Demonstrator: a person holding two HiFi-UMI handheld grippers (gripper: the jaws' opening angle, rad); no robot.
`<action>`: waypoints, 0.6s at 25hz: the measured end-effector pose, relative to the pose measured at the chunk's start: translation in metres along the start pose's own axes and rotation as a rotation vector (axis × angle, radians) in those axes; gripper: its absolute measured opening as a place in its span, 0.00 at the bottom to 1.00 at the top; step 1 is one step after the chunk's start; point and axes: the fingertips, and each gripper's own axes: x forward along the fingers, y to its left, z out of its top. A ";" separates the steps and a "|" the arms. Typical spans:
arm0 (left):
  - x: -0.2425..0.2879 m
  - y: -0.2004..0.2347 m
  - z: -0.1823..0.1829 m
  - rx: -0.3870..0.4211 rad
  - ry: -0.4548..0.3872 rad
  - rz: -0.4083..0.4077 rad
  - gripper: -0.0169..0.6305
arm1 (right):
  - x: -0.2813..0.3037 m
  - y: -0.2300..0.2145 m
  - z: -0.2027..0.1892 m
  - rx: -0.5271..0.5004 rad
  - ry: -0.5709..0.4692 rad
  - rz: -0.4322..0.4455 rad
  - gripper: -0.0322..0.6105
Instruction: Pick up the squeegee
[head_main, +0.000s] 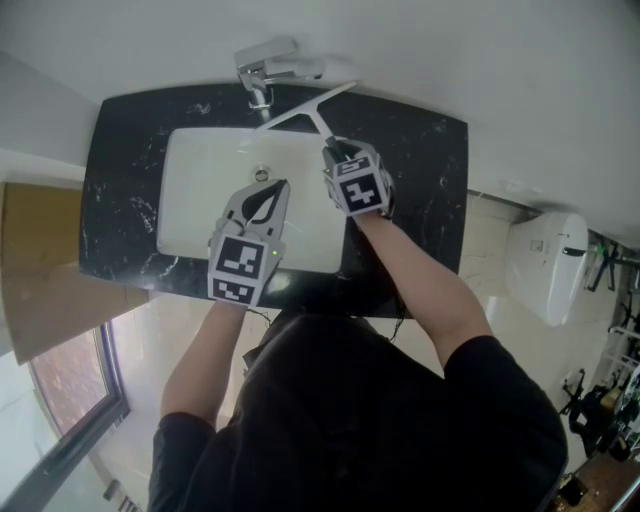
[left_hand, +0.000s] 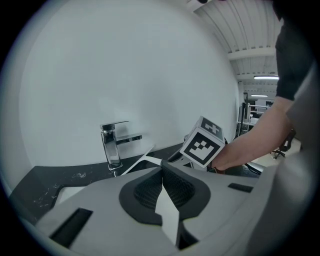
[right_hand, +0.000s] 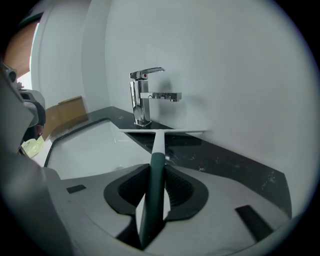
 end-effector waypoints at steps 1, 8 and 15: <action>-0.001 -0.001 0.001 0.000 -0.003 0.003 0.03 | -0.004 -0.001 0.002 -0.002 -0.016 -0.007 0.21; -0.011 -0.016 0.009 0.003 -0.029 0.014 0.03 | -0.043 0.000 0.010 -0.003 -0.102 0.001 0.21; -0.031 -0.058 0.036 0.024 -0.093 0.031 0.03 | -0.122 0.002 0.009 0.005 -0.222 0.030 0.21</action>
